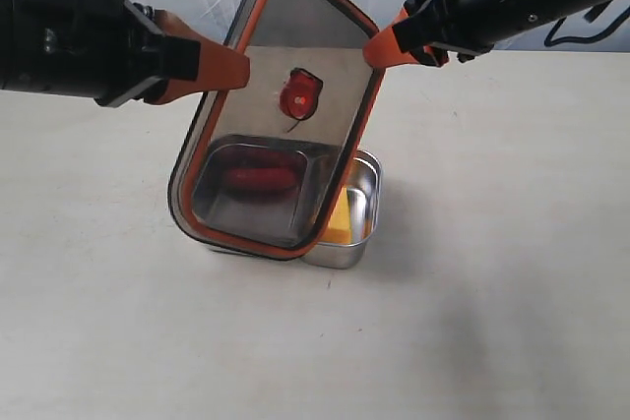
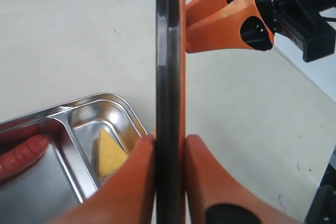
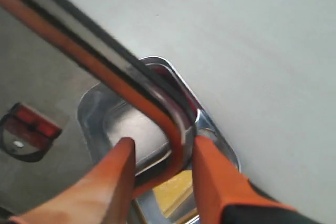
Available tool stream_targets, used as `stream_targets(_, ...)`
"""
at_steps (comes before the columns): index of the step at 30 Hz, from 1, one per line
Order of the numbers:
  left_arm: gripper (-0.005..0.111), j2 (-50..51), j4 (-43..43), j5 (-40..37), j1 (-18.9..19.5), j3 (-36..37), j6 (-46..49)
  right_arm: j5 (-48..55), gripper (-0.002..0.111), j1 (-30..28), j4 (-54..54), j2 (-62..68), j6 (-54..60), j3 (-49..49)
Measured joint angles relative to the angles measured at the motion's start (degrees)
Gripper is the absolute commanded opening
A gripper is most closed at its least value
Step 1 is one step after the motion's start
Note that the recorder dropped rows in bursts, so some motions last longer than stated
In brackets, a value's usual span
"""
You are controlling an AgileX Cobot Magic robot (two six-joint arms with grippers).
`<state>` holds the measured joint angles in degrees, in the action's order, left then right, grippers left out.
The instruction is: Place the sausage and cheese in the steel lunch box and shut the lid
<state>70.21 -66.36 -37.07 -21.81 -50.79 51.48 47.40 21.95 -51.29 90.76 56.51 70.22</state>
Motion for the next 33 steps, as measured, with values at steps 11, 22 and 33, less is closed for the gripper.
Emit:
stream_targets(11,0.0,0.0,1.91,0.91,0.0,0.0,0.0,-2.56,0.037,0.0,3.74,0.0,-4.39,0.0)
stream_targets(22,0.0,0.0,6.95,6.03,0.0,0.0,0.25,-5.35,0.037,-3.78,7.38,0.0,-18.84,0.0)
stream_targets(33,0.0,0.0,7.89,11.12,0.0,0.0,25.67,-4.97,0.037,-5.62,6.4,0.0,-33.55,0.0)
